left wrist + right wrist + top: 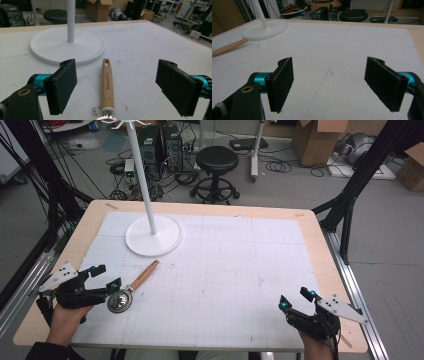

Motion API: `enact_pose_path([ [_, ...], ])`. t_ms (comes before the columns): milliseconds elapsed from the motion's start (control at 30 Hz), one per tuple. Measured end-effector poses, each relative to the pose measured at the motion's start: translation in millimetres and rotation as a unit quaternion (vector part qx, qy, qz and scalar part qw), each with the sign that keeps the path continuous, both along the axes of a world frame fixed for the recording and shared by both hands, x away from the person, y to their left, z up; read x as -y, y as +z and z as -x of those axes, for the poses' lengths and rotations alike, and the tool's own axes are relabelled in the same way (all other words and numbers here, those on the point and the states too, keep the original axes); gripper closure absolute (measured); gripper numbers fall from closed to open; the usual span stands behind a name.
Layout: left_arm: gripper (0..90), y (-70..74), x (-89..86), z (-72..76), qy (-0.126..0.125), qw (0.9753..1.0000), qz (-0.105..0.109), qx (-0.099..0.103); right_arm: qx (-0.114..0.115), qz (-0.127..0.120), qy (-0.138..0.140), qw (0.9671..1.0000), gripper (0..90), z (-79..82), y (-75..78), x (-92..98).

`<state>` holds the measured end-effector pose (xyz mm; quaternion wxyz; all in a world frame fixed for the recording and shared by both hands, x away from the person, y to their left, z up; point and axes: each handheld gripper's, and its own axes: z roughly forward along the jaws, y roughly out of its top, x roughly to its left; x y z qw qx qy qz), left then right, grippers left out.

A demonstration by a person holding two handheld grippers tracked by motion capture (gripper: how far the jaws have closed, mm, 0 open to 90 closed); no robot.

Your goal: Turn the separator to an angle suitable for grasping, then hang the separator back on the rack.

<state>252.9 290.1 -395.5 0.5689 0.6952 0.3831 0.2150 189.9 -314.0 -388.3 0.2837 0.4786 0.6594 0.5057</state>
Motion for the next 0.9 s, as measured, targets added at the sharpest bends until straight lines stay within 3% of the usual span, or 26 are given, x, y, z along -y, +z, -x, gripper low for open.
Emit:
enact_pose_path([
  [100,17.7,2.7,4.1,2.4,-0.01,0.9997,-0.011,0.019,0.005,0.0,-0.002,1.0,20.7,0.1,0.7,0.3],
  [167,17.8,3.0,4.5,3.2,-0.011,0.9996,-0.015,0.021,0.007,0.0,-0.002,1.0,20.6,-0.3,1.1,0.3],
  [533,18.6,0.2,4.2,4.1,0.006,0.9998,-0.014,0.014,0.011,0.006,-0.001,0.9999,17.3,-1.2,1.2,-0.4],
  [900,18.9,-3.0,5.0,-0.3,0.003,0.9998,-0.02,0.002,0.016,0.019,-0.006,0.9997,16.3,-0.6,1.6,-0.7],
])
